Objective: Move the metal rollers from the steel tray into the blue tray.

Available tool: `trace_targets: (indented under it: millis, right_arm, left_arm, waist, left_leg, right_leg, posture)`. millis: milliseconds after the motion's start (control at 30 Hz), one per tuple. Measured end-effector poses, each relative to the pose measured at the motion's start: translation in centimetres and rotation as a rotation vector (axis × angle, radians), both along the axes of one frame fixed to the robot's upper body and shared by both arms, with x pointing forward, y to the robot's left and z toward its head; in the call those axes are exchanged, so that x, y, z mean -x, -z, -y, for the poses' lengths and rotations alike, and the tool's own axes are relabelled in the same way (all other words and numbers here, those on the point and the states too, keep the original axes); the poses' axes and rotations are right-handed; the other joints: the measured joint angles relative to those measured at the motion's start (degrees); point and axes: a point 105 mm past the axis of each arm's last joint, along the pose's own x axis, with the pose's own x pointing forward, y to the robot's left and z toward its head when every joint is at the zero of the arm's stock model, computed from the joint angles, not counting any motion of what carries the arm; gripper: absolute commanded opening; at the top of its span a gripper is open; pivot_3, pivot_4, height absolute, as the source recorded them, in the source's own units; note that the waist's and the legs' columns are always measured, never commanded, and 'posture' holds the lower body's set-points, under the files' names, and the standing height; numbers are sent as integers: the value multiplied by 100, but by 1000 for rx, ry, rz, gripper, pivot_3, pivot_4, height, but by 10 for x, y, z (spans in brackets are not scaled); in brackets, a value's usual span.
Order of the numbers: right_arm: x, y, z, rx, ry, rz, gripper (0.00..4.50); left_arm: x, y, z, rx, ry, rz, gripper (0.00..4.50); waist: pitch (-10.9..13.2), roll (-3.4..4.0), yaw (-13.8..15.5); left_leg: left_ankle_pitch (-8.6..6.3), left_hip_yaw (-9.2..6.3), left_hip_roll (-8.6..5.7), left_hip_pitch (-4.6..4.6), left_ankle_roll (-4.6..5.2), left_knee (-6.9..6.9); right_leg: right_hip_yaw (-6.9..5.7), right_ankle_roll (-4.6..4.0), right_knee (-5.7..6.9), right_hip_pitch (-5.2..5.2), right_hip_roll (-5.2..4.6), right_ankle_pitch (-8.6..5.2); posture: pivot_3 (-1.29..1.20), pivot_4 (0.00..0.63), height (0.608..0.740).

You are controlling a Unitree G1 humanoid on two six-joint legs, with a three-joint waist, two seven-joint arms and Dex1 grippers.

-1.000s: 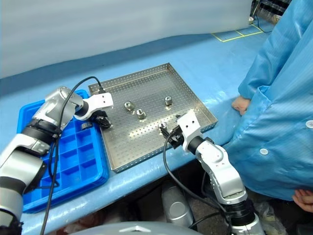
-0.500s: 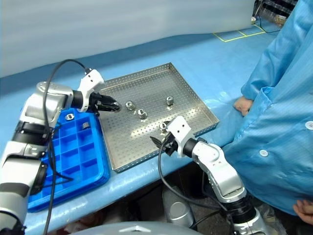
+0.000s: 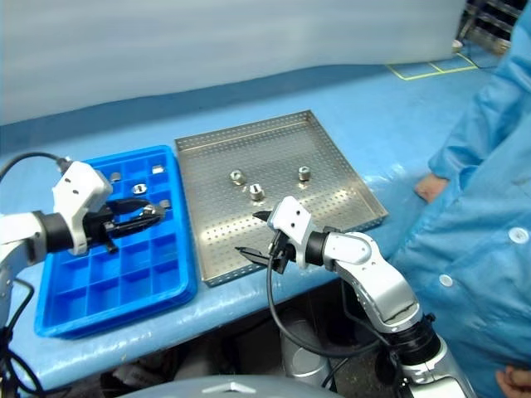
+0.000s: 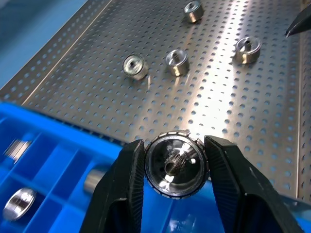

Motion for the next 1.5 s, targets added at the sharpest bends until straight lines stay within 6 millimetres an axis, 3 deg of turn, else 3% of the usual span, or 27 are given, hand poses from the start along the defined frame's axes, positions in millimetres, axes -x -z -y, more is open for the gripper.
trace_targets:
  millis: [233,433,600,667,867,1133,1367,1500]
  right_arm:
    - [-4,12,4,13,29,-57,4017]
    - [-4,12,3,14,27,-67,4017]
    - [-4,11,1,6,25,-66,4017]
    - [-4,11,1,4,23,-66,4017]
    - [-4,10,-1,-5,28,-65,4017]
    - [-6,11,2,-1,62,-58,4017]
    - [-14,15,12,41,142,-40,4017]
    - [-21,18,24,80,216,-17,4017]
  left_arm:
    - [33,15,-29,-45,-201,-31,1621]
    - [46,26,-33,-36,-242,-72,1621]
    - [50,41,-30,-35,-248,-106,1621]
    - [49,43,-28,-39,-236,-102,1621]
    - [43,47,-24,-39,-213,-87,3599]
    - [28,31,-9,95,-161,-6,3599]
    - [16,20,24,210,-6,56,3599]
    - [-8,17,47,278,70,129,3599]
  waist:
    - [0,-16,667]
    - [-5,-23,1087]
    - [-6,-25,1230]
    - [-6,-25,1245]
    - [-5,-23,1237]
    - [-6,-24,1221]
    - [-6,-25,1190]
    - [-8,-25,1185]
  left_leg:
    - [-25,-6,3,2,-41,-1]
    - [-27,-3,9,0,-44,0]
    - [-32,-1,12,-3,-45,-1]
    - [-34,-1,14,-4,-46,-1]
    - [-45,4,20,-4,-48,-1]
    - [-50,5,26,-5,-48,0]
    - [-45,11,26,-4,-39,3]
    - [-43,17,24,-3,-36,10]
  right_leg:
    - [-24,-14,-8,-21,-12,-6]
    - [-37,-20,-21,-19,-19,-5]
    - [-46,-22,-26,-21,-26,-5]
    - [-51,-24,-27,-22,-28,-6]
    - [-66,-30,-29,-25,-33,-9]
    - [-77,-36,-29,-23,-25,-13]
    - [-76,-36,-29,-20,-22,-13]
    - [-76,-36,-28,-14,-20,-13]
  posture:
    - [-28,150,740]
    - [-18,150,740]
    - [-20,150,740]
    - [-31,150,740]
    - [-55,150,740]
    - [-88,150,740]
    - [-134,150,740]
    - [-183,150,740]
